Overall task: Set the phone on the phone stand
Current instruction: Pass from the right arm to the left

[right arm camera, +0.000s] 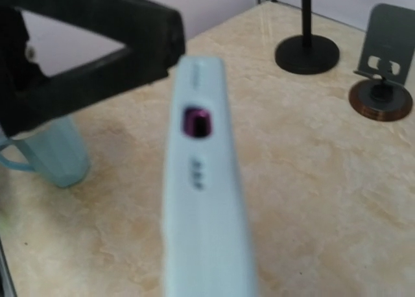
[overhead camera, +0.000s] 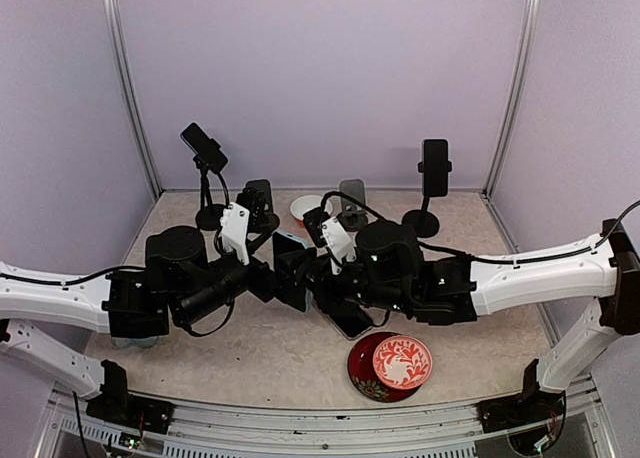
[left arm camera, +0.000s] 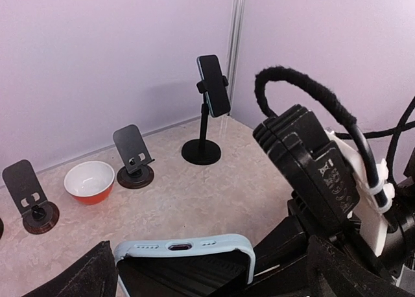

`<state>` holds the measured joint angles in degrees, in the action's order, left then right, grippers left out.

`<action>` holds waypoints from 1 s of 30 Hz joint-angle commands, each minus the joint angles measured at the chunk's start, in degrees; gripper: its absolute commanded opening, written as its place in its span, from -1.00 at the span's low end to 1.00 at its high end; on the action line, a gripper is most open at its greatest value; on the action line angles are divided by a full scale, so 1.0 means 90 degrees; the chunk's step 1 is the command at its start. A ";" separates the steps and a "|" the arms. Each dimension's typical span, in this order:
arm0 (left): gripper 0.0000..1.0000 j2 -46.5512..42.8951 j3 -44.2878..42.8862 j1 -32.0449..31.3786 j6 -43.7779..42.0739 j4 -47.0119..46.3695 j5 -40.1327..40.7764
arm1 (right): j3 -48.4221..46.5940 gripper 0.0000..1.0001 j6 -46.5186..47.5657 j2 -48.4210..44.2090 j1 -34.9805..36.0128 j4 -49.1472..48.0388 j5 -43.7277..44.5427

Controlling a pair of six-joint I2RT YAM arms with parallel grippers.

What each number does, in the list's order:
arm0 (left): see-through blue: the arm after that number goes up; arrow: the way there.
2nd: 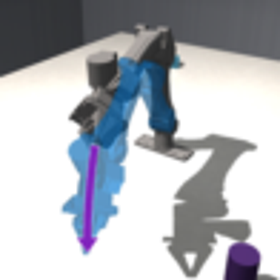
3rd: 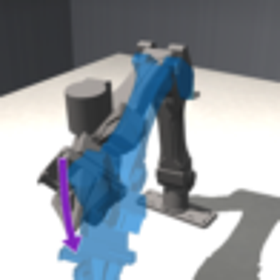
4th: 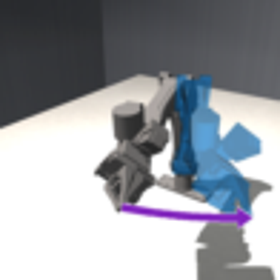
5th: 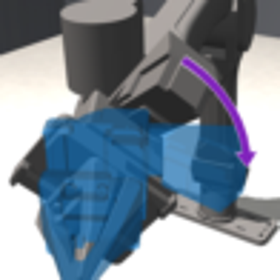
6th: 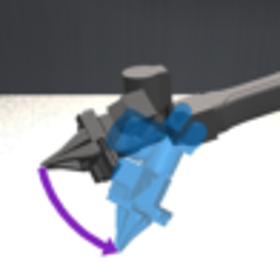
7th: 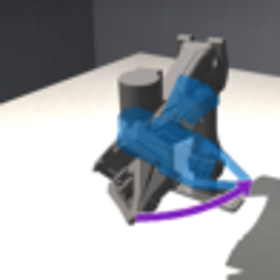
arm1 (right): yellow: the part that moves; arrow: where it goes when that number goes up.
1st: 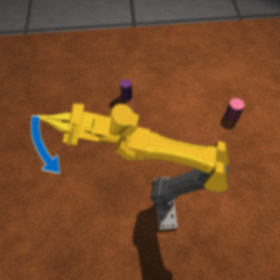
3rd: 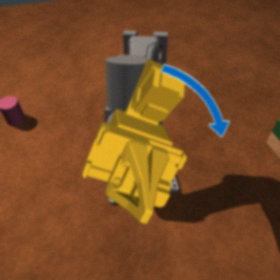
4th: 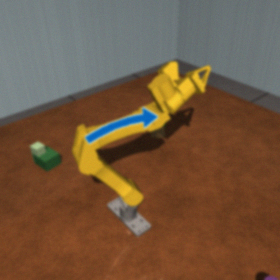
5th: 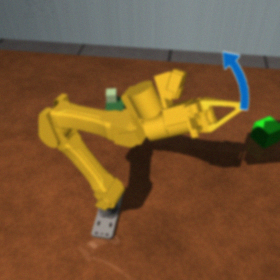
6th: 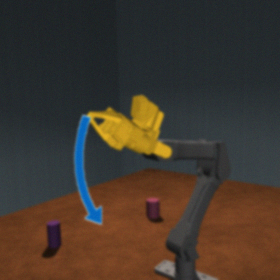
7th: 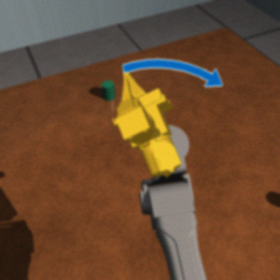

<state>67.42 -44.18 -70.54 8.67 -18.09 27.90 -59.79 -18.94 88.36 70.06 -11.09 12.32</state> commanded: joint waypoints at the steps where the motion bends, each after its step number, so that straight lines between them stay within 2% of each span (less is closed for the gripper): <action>1: 0.97 0.0193 -0.0312 -0.0036 0.0092 0.0358 0.0283 | -0.0530 -1.00 0.0057 -0.0005 0.0116 -0.0006 0.0371; 11: 0.72 0.0288 -0.0396 0.0012 0.0139 0.0437 0.0481 | -0.0719 -1.00 0.0303 0.0122 0.0347 0.0127 0.0613; 17: 0.59 0.0287 -0.0345 0.0164 0.0231 0.0420 0.0200 | -0.0569 -1.00 0.0360 -0.0011 0.0406 -0.0044 0.0643; 22: 0.59 0.0317 -0.0323 0.0222 0.0287 0.0384 0.0017 | -0.0596 -1.00 0.0505 -0.0023 0.0502 -0.0140 0.0662; 25: 0.49 0.0291 -0.0263 0.0298 0.0370 0.0332 -0.0147 | -0.0590 -1.00 0.0555 -0.0048 0.0549 -0.0204 0.0694; 27: 0.53 0.0242 -0.0195 0.0354 0.0424 0.0265 -0.0292 | -0.0576 -1.00 0.0621 -0.0076 0.0587 -0.0274 0.0708; 30: 0.73 0.0215 -0.0174 0.0414 0.0458 0.0248 -0.0384 | -0.0573 -1.00 0.0713 -0.0105 0.0621 -0.0348 0.0728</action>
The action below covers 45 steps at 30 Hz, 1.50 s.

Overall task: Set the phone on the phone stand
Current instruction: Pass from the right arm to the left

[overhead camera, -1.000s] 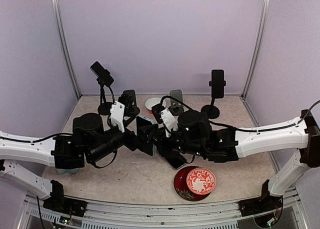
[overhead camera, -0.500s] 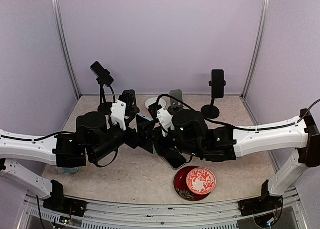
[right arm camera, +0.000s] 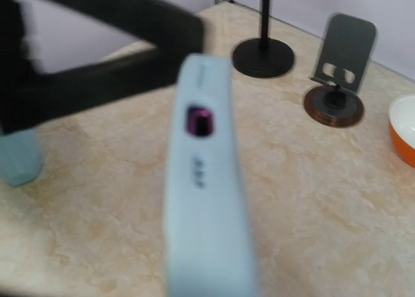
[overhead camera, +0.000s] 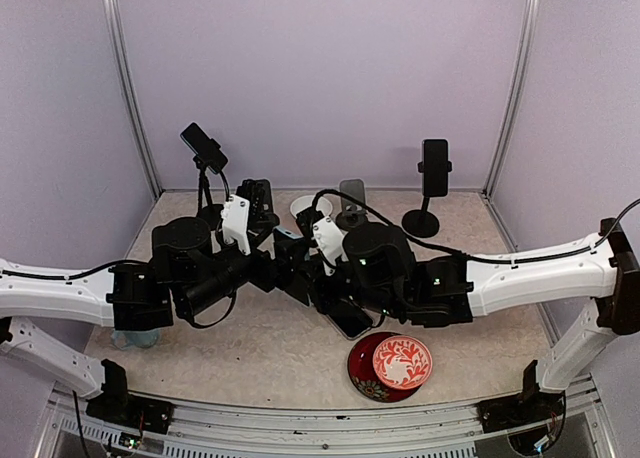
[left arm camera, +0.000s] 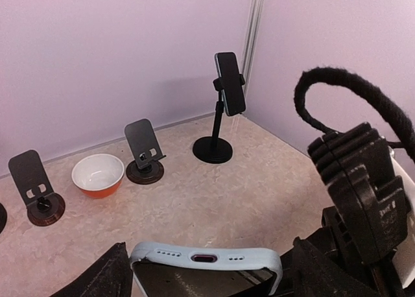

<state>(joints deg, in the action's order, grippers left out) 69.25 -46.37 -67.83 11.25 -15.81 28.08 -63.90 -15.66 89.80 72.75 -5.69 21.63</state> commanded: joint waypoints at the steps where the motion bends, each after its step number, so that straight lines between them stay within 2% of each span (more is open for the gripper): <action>1: 0.74 0.0015 0.0055 0.0123 0.0176 0.0015 -0.0420 | -0.0122 -1.00 0.0366 -0.0266 0.0332 -0.0948 -0.0299; 6: 0.68 0.0083 0.0008 0.0166 0.0193 0.0060 -0.0457 | -0.0179 -1.00 0.0416 -0.0224 0.0377 -0.0949 -0.0288; 11: 0.35 0.0115 0.0024 0.0216 0.0207 0.0045 -0.0560 | -0.0322 -1.00 0.0493 -0.0159 0.0412 -0.0847 -0.0227; 15: 0.22 0.0076 0.0059 0.0270 0.0220 0.0035 -0.0616 | -0.0372 -1.00 0.0520 -0.0120 0.0413 -0.0817 -0.0166; 21: 0.15 -0.0053 0.0139 0.0291 0.0255 0.0032 -0.0632 | -0.0491 -1.00 0.0525 -0.0033 0.0413 -0.0681 -0.0129; 24: 0.09 -0.0117 0.0142 0.0294 0.0252 0.0055 -0.0612 | -0.0502 -0.70 0.0505 -0.0079 0.0413 -0.0591 -0.0085; 27: 0.06 -0.0169 0.0126 0.0296 0.0217 0.0072 -0.0581 | -0.0410 -0.60 0.0468 -0.0190 0.0413 -0.0602 -0.0046; 45: -0.01 -0.0295 0.0312 0.0407 0.0216 -0.0030 -0.0615 | -0.0426 -0.60 0.0449 -0.0053 0.0413 -0.0647 0.0006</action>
<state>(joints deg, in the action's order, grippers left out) 67.94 -44.56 -64.29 13.50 -14.76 23.46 -65.14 -11.55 89.89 75.66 -6.72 21.67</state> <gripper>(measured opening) 0.768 0.198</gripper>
